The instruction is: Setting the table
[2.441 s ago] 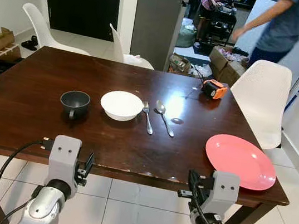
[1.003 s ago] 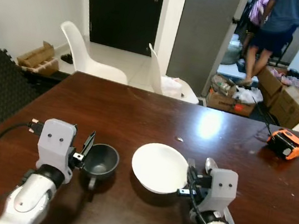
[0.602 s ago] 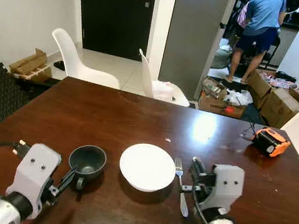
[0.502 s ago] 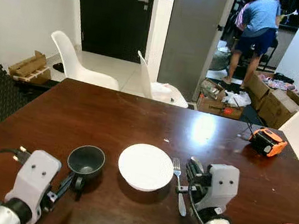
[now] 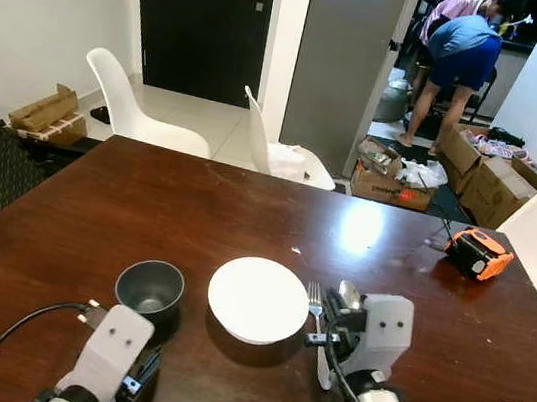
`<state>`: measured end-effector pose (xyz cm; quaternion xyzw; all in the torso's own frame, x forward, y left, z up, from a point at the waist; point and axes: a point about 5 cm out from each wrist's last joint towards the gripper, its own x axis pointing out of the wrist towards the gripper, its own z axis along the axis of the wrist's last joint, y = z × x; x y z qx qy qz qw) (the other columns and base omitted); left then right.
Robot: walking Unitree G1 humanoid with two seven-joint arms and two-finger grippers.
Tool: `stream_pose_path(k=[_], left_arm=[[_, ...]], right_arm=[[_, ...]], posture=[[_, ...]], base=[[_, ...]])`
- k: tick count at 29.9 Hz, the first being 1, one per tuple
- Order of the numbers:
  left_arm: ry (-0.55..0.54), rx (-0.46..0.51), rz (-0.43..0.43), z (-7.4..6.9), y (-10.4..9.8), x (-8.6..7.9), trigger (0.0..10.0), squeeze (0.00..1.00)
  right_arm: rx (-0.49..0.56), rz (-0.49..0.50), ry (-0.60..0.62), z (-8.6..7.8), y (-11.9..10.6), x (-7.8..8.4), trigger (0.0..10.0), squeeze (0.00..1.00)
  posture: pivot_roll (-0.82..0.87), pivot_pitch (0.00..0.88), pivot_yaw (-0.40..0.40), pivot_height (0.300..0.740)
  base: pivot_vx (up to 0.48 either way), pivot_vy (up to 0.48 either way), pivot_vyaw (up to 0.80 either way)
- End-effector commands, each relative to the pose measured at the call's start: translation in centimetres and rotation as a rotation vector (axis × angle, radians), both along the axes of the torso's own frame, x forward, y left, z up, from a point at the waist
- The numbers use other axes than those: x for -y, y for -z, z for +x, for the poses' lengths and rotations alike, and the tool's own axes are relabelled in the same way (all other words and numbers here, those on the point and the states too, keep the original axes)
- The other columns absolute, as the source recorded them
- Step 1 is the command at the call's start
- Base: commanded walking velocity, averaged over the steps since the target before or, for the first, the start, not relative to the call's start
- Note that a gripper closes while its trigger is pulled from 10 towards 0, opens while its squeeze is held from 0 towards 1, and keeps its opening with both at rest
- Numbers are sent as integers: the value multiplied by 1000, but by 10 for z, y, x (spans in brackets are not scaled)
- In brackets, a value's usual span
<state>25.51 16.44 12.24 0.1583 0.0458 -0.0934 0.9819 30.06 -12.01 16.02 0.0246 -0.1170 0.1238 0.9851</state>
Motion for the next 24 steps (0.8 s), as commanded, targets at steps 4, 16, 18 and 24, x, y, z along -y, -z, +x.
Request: stream_pose_path(k=[4,16,18,24], left_arm=[[-70,22,11,13,3,-2,10000,0],[-126,39,28,23,2,-12,10000,0],[-128,38,24,23,3,-11,8431,0],[-147,26,7,27,10,-4,1333,0]], right_arm=[[-11,17,-8,1,4,-4,10000,0],[-17,20,0,-1,7,-2,10000,0],[-17,21,-1,-1,6,-2,10000,0],[-16,22,-5,-1,6,-4,10000,0]], posture=[[65,113,47,740],[58,119,51,740],[58,119,50,740],[52,121,45,740]], base=[[0,0,0],[0,0,0],[0,0,0],[0,0,0]])
